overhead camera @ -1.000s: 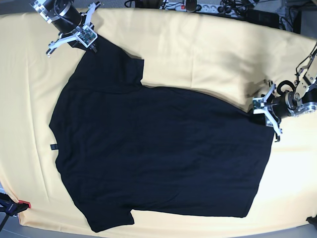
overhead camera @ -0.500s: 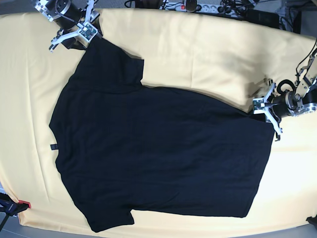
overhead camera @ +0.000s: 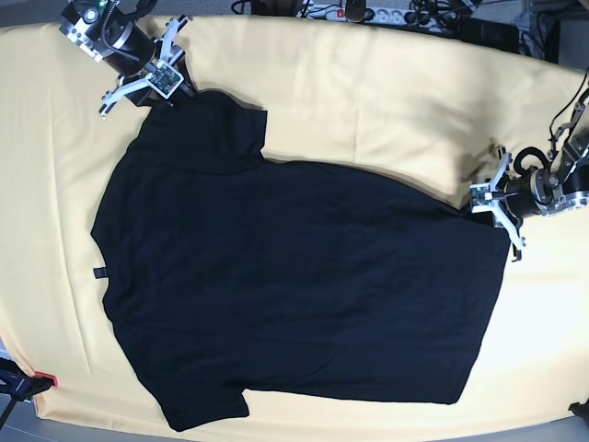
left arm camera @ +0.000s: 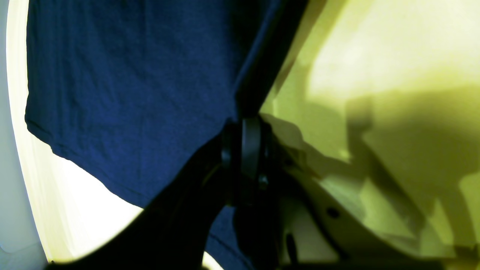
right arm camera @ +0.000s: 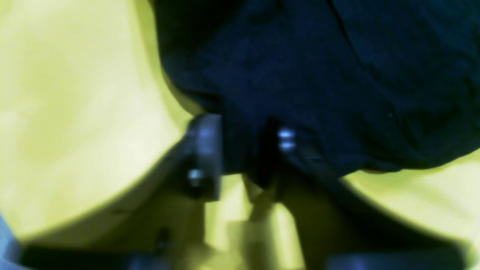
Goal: Fold the T-shirt properly
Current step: 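Pull the grasped shirt edge with both grippers to straighten it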
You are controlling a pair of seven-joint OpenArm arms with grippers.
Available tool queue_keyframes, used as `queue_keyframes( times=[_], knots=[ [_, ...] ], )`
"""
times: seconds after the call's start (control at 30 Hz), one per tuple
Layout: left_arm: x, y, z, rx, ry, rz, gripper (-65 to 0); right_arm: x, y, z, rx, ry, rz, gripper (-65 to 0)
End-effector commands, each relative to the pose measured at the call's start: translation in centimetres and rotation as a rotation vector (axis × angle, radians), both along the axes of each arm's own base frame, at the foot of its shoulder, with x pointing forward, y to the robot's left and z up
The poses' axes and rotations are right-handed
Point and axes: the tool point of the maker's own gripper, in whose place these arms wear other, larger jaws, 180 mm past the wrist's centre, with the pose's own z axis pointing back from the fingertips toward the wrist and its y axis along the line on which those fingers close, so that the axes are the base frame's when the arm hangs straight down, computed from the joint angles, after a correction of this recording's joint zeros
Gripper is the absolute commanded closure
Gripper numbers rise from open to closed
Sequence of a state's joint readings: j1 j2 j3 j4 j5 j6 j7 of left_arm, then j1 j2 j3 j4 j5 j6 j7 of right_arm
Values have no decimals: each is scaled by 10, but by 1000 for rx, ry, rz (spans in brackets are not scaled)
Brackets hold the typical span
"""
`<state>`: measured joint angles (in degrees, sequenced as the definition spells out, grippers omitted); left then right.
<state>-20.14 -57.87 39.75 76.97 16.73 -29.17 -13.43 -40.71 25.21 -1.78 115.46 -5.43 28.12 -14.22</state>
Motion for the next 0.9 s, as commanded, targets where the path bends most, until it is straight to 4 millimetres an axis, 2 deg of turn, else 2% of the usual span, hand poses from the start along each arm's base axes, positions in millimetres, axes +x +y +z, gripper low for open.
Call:
queue_keyframes(
  times=[0.0,0.03,0.2,0.3,0.4,0.5,0.63,0.73,0.87],
  knots=[
    [5,8,9,10,-14,6,0,0,-5,1,-23,-5,-1,-34],
    [5,7,9,10,-14,6,0,2,-6,2,-27,-14,-7,0],
    [2,6,11,12,-2,-6,0,15,-17,19,-118,-86,-26,0],
    [-17,1,12,16,80,-58,0,20,-35,31,-232,-102,-26,0],
    [-39,-5,21,14,141,-129,0,16,-60,42,-325,-93,-57,0],
    [-56,-12,36,-12,147,-197,0,4,-78,54,-380,-87,-73,0],
    [-83,-23,53,-42,173,-290,0,-15,-89,73,-387,-55,-116,0],
    [-103,-29,60,-31,197,-347,0,-39,-101,68,-386,47,-162,0],
    [-131,-38,66,-27,240,-415,0,-66,-102,61,-365,139,-179,0]
  ],
)
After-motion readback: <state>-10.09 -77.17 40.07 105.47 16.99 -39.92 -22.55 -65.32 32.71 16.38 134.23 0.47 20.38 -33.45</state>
